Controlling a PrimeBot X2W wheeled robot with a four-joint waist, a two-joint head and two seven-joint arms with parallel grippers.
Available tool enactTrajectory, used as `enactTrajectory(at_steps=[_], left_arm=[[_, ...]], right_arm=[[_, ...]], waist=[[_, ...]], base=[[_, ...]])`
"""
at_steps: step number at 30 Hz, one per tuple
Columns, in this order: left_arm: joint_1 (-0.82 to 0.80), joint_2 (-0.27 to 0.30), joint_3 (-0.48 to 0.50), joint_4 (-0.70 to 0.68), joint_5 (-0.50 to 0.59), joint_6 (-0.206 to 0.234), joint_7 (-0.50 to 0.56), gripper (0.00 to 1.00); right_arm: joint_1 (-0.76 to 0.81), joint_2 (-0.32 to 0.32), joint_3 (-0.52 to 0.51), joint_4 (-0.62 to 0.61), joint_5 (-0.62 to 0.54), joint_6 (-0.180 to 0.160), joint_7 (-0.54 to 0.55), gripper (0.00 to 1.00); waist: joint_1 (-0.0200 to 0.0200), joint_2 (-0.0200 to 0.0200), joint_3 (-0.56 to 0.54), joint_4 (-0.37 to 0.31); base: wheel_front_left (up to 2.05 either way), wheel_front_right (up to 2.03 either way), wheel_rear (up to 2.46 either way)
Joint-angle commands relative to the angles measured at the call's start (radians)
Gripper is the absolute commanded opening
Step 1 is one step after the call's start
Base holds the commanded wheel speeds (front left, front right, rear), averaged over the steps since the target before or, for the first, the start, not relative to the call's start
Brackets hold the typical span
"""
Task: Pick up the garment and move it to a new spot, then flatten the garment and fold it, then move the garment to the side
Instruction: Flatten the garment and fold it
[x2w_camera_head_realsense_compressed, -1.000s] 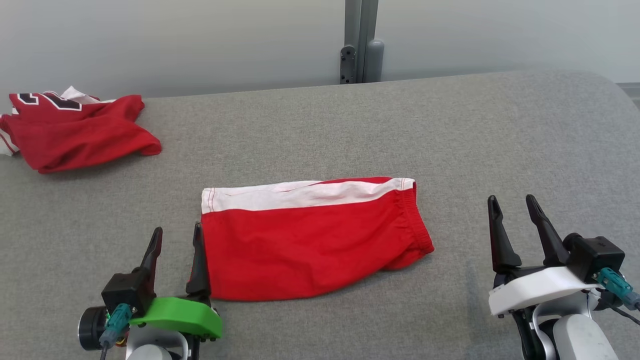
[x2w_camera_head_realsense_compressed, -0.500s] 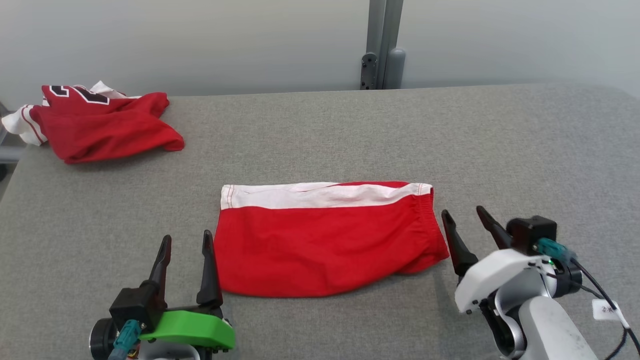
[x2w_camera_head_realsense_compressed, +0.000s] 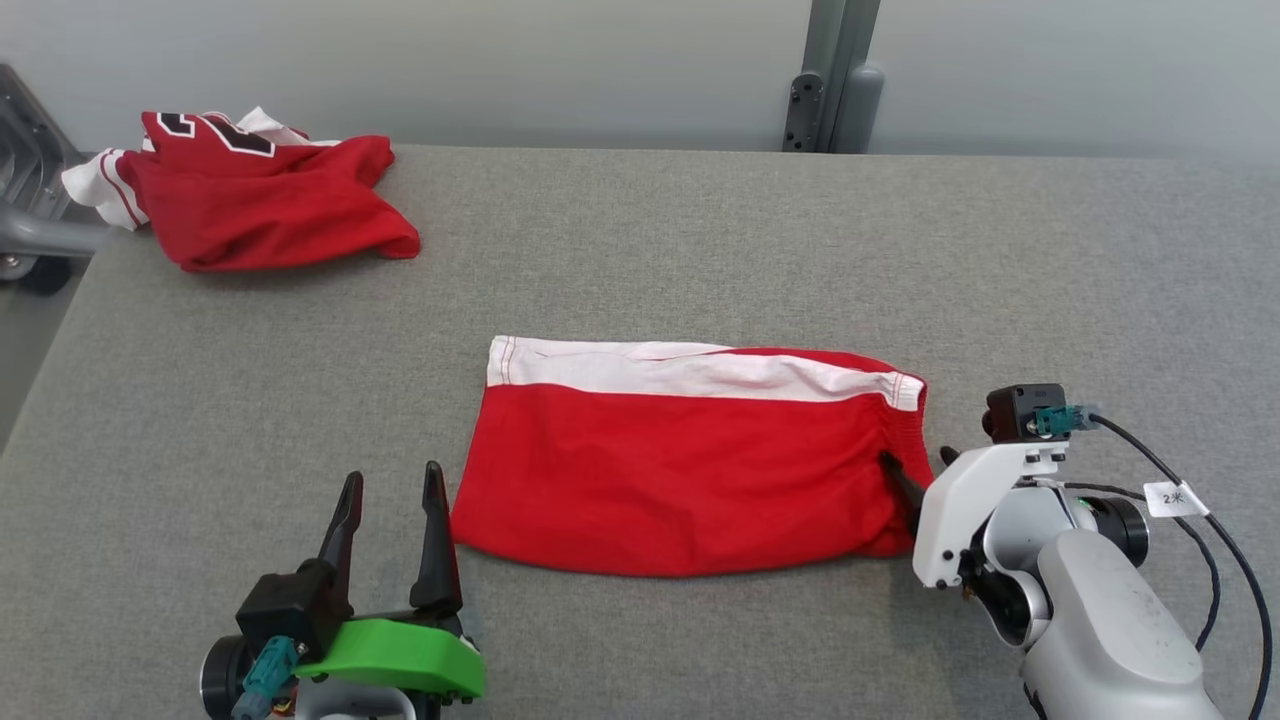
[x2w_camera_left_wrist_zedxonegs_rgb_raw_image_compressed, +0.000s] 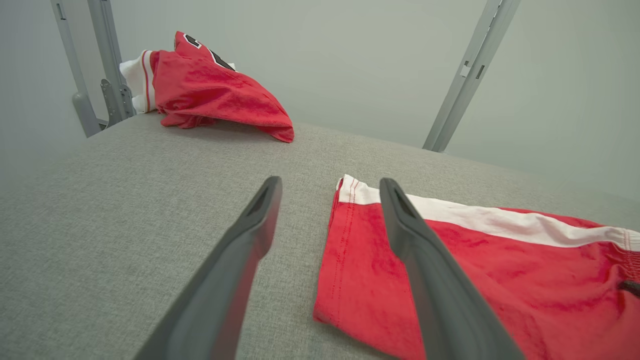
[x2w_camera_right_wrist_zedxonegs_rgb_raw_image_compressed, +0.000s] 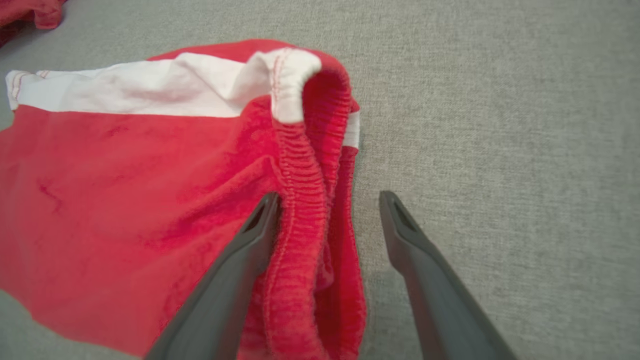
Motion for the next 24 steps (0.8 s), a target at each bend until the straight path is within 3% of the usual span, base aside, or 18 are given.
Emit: enactTrajectory(at_steps=[1, 7, 8, 9, 10, 14, 18, 24], left_arm=[[-0.017, -0.002, 0.006, 0.001, 0.014, -0.006, -0.001, 1.0], [-0.024, -0.006, 0.011, 0.001, 0.017, -0.013, -0.001, 1.0], [-0.025, -0.007, 0.013, 0.001, 0.018, -0.014, -0.001, 1.0], [-0.027, -0.007, 0.014, 0.002, 0.018, -0.014, -0.001, 1.0], [-0.028, -0.007, 0.015, 0.004, 0.019, -0.015, -0.001, 1.0], [-0.031, -0.008, 0.014, 0.006, 0.023, -0.015, -0.001, 1.0], [-0.032, -0.009, 0.02, 0.005, 0.019, -0.014, -0.001, 1.0], [-0.031, -0.008, 0.014, 0.001, 0.013, -0.011, -0.001, 1.0]], right_arm=[[-0.016, -0.01, 0.004, 0.017, 0.021, 0.0, 0.009, 1.0], [-0.04, -0.01, 0.029, 0.081, 0.079, 0.0, 0.041, 1.0], [-0.042, -0.008, 0.034, 0.09, 0.091, 0.0, 0.044, 0.84], [-0.045, -0.007, 0.039, 0.097, 0.103, 0.0, 0.048, 0.49], [-0.048, -0.007, 0.044, 0.105, 0.114, 0.0, 0.052, 0.44], [-0.062, -0.016, 0.065, 0.124, 0.141, 0.0, 0.045, 0.0], [-0.077, -0.039, 0.094, 0.115, 0.188, 0.0, 0.057, 0.0], [-0.098, -0.13, 0.114, 0.06, 0.262, -0.001, 0.095, 0.0]], waist=[[0.0, -0.0001, 0.013, 0.009], [0.0, -0.0001, 0.028, 0.012], [0.0, -0.0001, 0.03, 0.011], [0.0, -0.0001, 0.033, 0.011], [0.0, -0.0001, 0.034, 0.01], [0.0, -0.0001, 0.04, 0.004], [0.0, -0.0001, 0.044, -0.015], [0.0, -0.0001, 0.048, -0.061]], base=[[0.0, 0.0, 0.0], [0.0, 0.0, 0.0], [0.0, 0.0, 0.0], [0.0, 0.0, 0.0], [0.0, 0.0, 0.0], [0.0, 0.0, 0.0], [0.0, 0.0, 0.0], [0.0, 0.0, 0.0]])
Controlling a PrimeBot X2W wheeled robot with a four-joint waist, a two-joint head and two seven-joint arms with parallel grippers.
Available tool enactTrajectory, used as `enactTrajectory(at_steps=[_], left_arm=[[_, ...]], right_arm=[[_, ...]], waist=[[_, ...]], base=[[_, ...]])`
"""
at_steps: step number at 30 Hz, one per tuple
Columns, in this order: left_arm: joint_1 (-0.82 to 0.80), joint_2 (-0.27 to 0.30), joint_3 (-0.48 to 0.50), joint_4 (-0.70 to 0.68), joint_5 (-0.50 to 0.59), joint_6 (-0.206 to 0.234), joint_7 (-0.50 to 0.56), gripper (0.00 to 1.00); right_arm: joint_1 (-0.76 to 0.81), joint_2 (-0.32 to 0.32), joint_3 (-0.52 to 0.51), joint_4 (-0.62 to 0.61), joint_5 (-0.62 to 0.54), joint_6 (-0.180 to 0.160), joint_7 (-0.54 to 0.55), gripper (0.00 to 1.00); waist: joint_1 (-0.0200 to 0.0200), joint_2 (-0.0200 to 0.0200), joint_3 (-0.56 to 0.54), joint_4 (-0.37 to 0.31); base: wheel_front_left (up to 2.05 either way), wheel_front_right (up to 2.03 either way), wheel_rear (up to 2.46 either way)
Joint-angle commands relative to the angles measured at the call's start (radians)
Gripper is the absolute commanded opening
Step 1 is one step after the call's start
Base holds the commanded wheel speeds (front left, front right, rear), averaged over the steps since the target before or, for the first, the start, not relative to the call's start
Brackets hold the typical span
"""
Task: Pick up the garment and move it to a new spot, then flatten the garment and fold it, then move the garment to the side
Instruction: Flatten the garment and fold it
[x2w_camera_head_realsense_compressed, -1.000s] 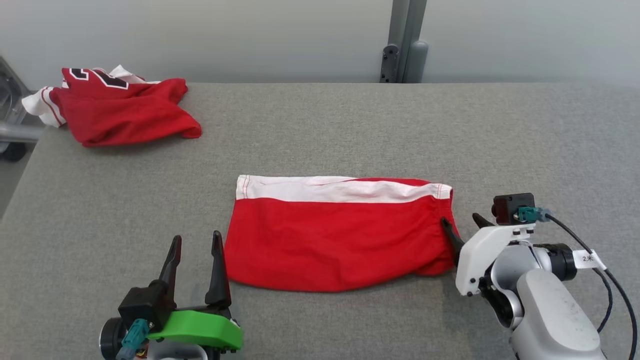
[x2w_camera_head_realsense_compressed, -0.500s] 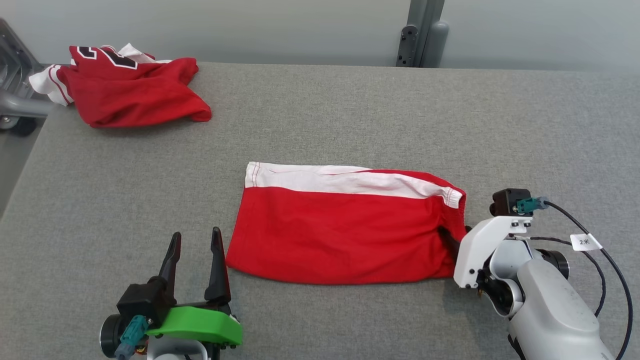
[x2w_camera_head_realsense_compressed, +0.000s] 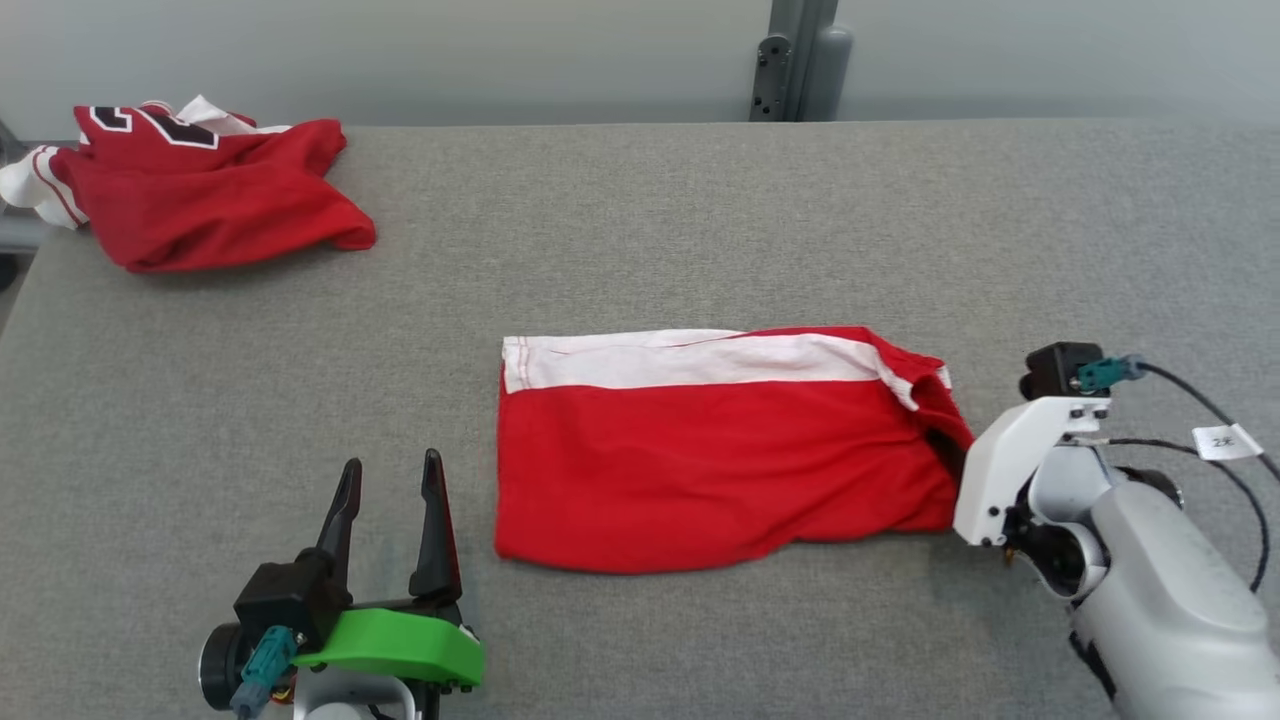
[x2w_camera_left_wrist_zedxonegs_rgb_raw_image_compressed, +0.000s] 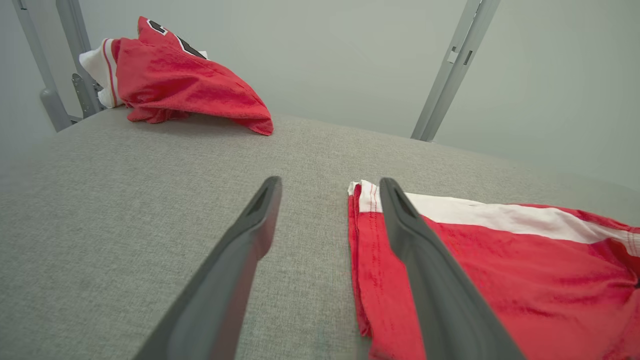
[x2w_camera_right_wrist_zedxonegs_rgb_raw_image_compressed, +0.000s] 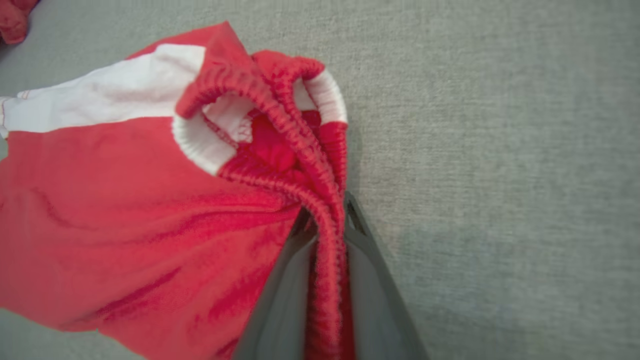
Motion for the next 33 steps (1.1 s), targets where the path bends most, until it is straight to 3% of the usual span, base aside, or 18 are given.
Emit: enactTrajectory(at_steps=[1, 7, 12, 18, 27, 33], left_arm=[[-0.015, 0.0, -0.003, -0.003, -0.001, 0.0, -0.001, 1.0], [-0.024, 0.001, -0.013, 0.0, 0.006, -0.004, -0.001, 1.0], [-0.027, 0.001, -0.017, 0.007, 0.01, -0.009, -0.001, 1.0], [-0.022, 0.001, -0.02, 0.014, 0.015, -0.012, -0.001, 1.0], [-0.009, 0.001, -0.041, 0.025, 0.012, -0.016, -0.001, 1.0], [-0.005, 0.001, -0.049, 0.028, 0.003, -0.014, -0.001, 1.0]], right_arm=[[-0.009, -0.031, 0.002, -0.017, 0.017, -0.002, 0.015, 0.0], [0.005, -0.16, -0.026, -0.085, 0.057, -0.002, 0.069, 0.0], [0.024, -0.204, -0.073, -0.13, 0.07, -0.001, 0.093, 0.0], [0.061, -0.16, -0.091, -0.21, 0.129, -0.001, 0.13, 0.0], [0.108, -0.057, -0.078, -0.348, 0.228, -0.001, 0.193, 0.0], [0.101, 0.034, -0.067, -0.378, 0.251, -0.001, 0.207, 0.0]], waist=[[0.0, 0.0, 0.003, -0.026], [0.0, 0.0, 0.009, -0.064], [0.0, 0.0, 0.008, -0.084], [0.0, 0.0, -0.002, -0.096], [0.0, 0.0, -0.025, -0.086], [0.0, 0.0, -0.036, -0.069]], base=[[0.0, 0.0, 0.0], [0.0, 0.0, 0.0], [0.0, 0.0, 0.0], [0.0, 0.0, 0.0], [0.0, 0.0, 0.0], [0.0, 0.0, 0.0]])
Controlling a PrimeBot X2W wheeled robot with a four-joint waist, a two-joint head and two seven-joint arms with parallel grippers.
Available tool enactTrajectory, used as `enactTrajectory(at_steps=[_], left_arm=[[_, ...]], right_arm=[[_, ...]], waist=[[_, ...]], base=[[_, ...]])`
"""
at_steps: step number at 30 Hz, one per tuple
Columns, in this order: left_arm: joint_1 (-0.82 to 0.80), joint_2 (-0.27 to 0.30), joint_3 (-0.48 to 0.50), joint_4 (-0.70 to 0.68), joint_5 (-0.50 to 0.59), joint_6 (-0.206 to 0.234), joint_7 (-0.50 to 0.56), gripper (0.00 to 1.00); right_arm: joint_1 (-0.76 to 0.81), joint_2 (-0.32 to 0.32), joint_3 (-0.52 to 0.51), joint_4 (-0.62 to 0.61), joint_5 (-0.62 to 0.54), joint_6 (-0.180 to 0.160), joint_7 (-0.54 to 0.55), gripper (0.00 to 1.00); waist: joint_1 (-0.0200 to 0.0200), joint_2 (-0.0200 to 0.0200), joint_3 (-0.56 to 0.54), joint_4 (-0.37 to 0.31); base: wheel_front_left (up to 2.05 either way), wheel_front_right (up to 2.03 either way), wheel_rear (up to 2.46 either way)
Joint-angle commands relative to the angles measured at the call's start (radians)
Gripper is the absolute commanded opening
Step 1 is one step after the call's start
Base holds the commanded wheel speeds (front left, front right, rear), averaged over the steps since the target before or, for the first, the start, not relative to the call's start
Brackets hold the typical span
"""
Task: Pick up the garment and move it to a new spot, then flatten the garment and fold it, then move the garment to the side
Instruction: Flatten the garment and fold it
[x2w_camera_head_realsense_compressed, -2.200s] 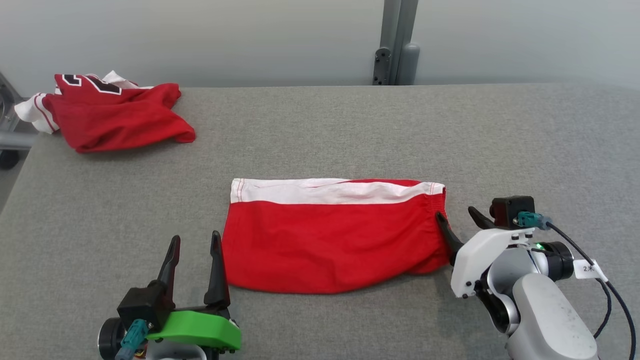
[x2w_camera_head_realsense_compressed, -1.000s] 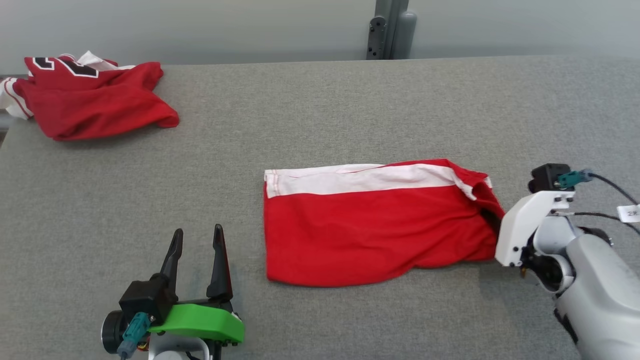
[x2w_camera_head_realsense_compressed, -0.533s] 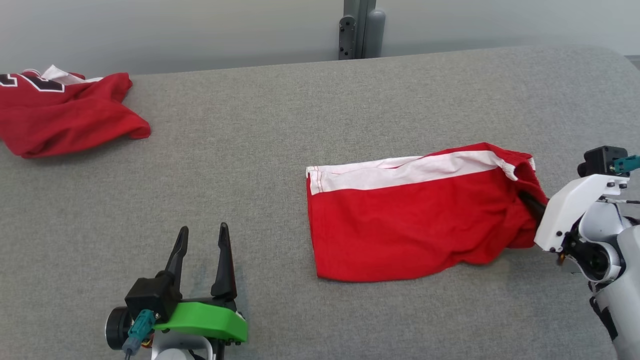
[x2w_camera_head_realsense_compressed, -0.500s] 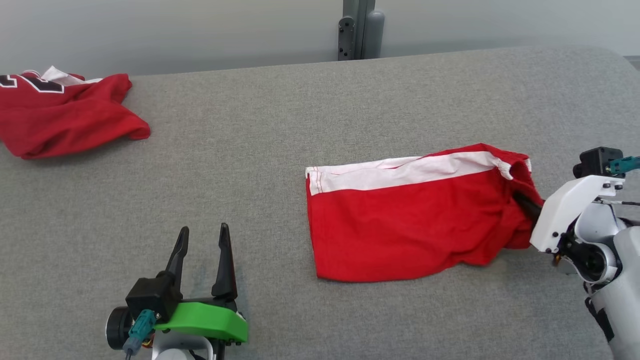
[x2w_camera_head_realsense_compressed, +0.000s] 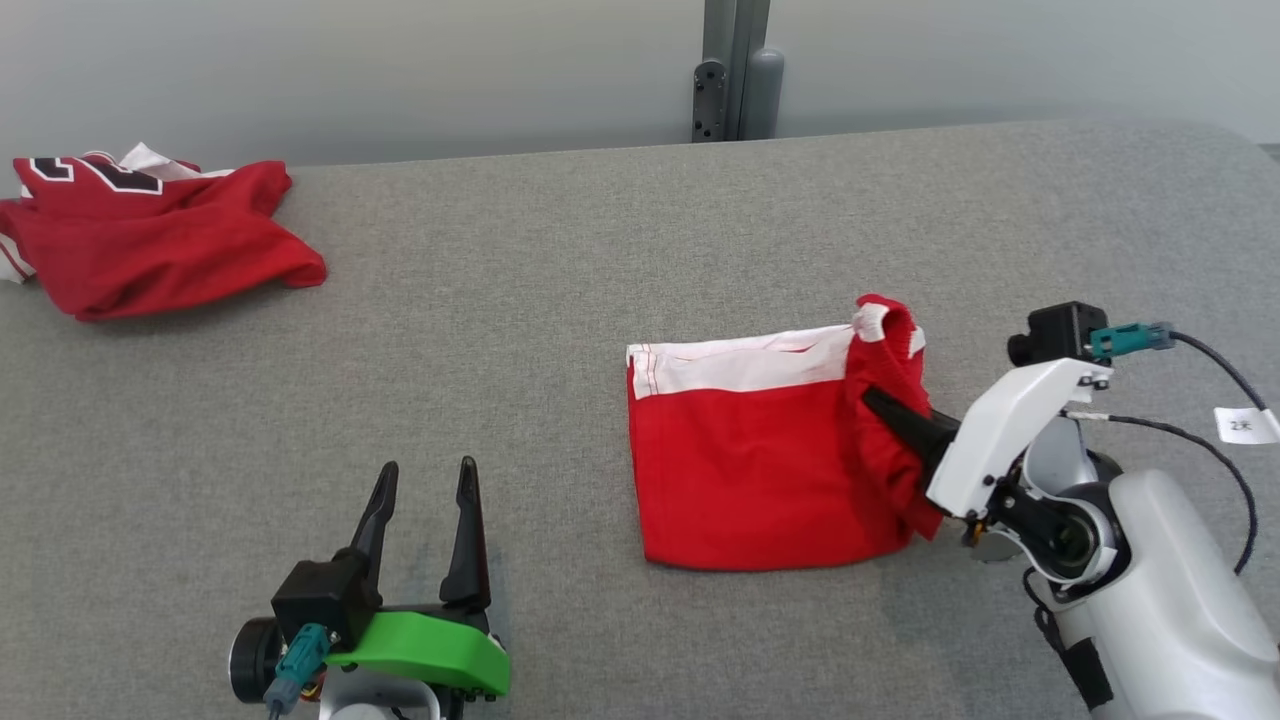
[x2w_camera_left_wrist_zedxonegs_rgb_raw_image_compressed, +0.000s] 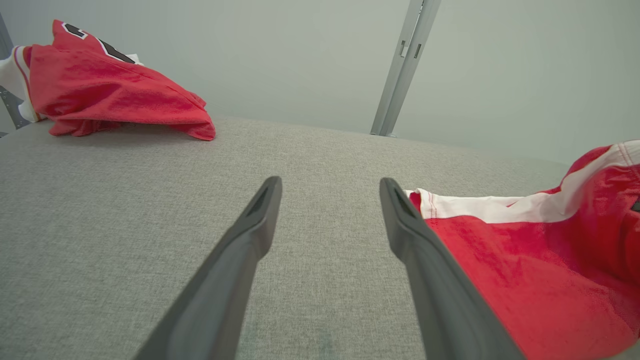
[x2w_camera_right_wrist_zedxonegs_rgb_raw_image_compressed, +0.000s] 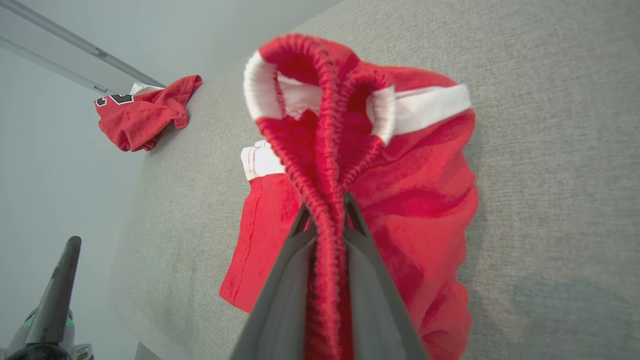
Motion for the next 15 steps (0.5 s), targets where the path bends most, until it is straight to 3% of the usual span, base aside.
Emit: enactTrajectory(at_steps=[1, 7, 15], left_arm=[[0.006, 0.001, -0.002, 0.002, -0.008, 0.0, -0.001, 1.0], [-0.001, 0.001, -0.015, 0.006, -0.019, 0.0, -0.001, 1.0], [-0.011, 0.002, -0.037, 0.001, -0.034, 0.008, -0.001, 1.0]], right_arm=[[-0.002, 0.016, 0.008, 0.001, -0.008, 0.0, 0.002, 0.0], [-0.041, 0.082, 0.047, 0.064, -0.048, 0.0, -0.019, 0.0], [-0.104, 0.111, 0.09, 0.201, -0.058, 0.0, -0.076, 0.0]], waist=[[0.0, 0.0, -0.005, 0.008], [0.0, 0.0, -0.011, 0.03], [0.0, 0.0, -0.001, 0.075]], base=[[0.0, 0.0, 0.0], [0.0, 0.0, 0.0], [0.0, 0.0, 0.0]])
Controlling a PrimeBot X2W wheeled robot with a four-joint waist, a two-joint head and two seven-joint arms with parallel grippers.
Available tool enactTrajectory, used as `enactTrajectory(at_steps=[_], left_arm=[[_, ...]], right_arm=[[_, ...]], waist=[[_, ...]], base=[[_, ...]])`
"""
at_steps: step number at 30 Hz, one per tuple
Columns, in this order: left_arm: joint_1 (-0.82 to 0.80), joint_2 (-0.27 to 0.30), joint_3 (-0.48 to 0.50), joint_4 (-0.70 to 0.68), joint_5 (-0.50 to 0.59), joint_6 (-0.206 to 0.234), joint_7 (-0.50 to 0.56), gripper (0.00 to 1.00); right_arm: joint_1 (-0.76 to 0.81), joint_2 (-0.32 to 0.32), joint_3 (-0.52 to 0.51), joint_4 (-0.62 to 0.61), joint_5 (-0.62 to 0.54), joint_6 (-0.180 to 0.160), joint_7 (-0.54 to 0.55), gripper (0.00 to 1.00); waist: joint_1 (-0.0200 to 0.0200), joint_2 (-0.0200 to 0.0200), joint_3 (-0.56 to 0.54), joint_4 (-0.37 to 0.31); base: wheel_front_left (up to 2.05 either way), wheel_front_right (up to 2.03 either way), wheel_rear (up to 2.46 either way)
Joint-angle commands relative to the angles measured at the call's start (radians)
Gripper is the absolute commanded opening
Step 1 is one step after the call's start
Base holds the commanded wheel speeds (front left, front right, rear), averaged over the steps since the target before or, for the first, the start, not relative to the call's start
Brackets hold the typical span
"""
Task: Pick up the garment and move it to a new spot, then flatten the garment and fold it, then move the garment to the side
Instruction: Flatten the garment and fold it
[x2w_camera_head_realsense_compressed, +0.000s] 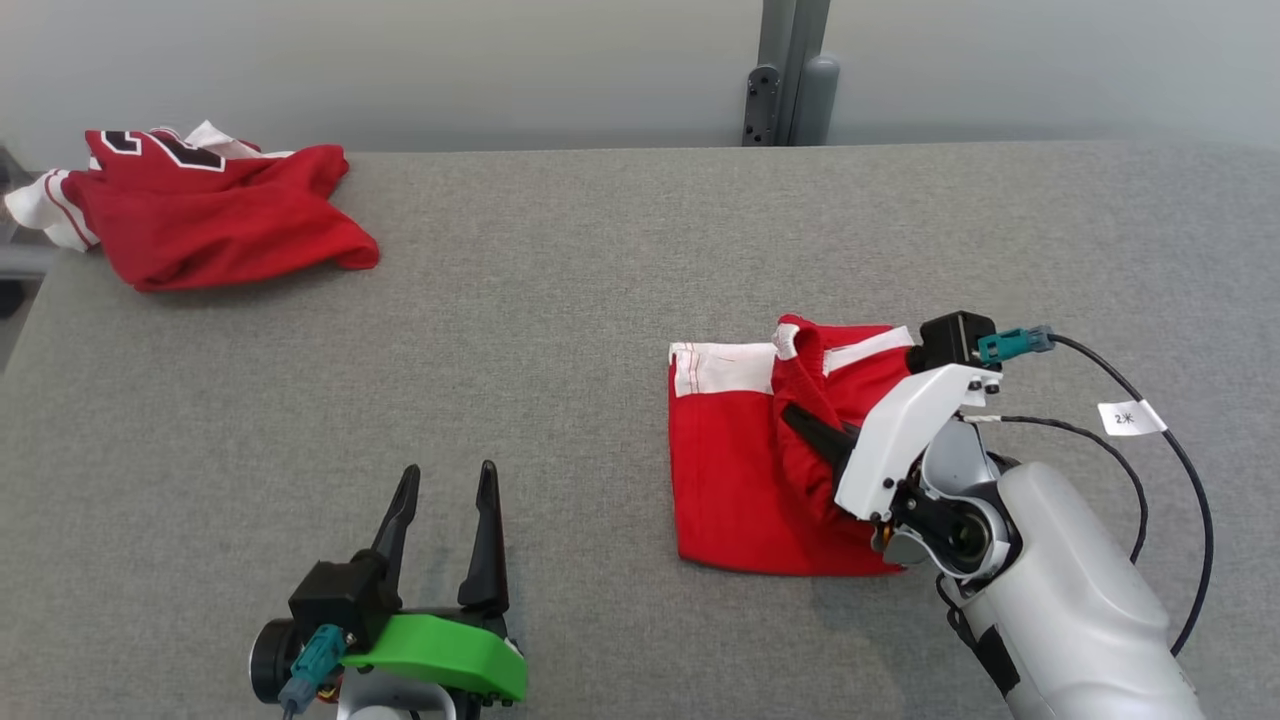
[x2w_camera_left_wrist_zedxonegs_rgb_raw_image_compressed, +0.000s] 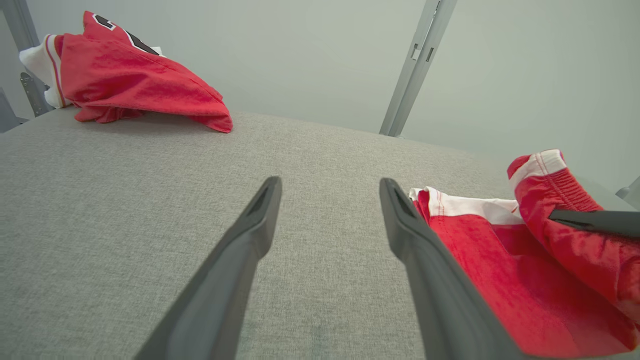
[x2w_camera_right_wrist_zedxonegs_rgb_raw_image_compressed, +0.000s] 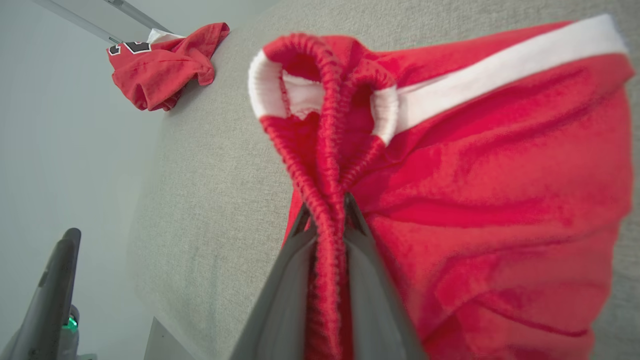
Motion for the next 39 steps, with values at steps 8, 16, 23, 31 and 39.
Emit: enactTrajectory(at_steps=[8, 16, 23, 31, 39], left_arm=[[-0.025, 0.002, -0.025, -0.007, -0.025, 0.014, -0.001, 1.0], [-0.032, 0.002, -0.034, -0.006, -0.038, 0.022, -0.001, 1.0], [-0.029, 0.002, -0.025, -0.01, -0.038, 0.026, -0.001, 1.0], [-0.038, 0.002, -0.009, -0.022, -0.015, 0.026, -0.001, 1.0], [-0.05, 0.002, 0.007, -0.039, 0.02, 0.021, -0.001, 1.0]], right_arm=[[-0.081, 0.001, 0.095, 0.142, 0.036, 0.0, -0.076, 0.0], [-0.139, 0.001, 0.184, 0.237, 0.1, 0.0, -0.147, 1.0], [-0.159, 0.001, 0.281, 0.211, 0.193, 0.0, -0.18, 1.0], [-0.193, -0.023, 0.312, 0.179, 0.02, 0.0, -0.403, 1.0], [-0.13, -0.088, 0.182, 0.113, -0.189, 0.0, -0.659, 1.0]], waist=[[0.0, 0.0, 0.028, 0.053], [0.0, 0.0, 0.038, 0.074], [0.0, 0.0, 0.039, 0.065], [0.0, 0.0, 0.03, 0.024], [0.0, 0.0, 0.005, -0.039]], base=[[0.0, 0.0, 0.0], [0.0, 0.0, 0.0], [0.0, 0.0, 0.0], [0.0, 0.0, 0.0], [0.0, 0.0, 0.0]])
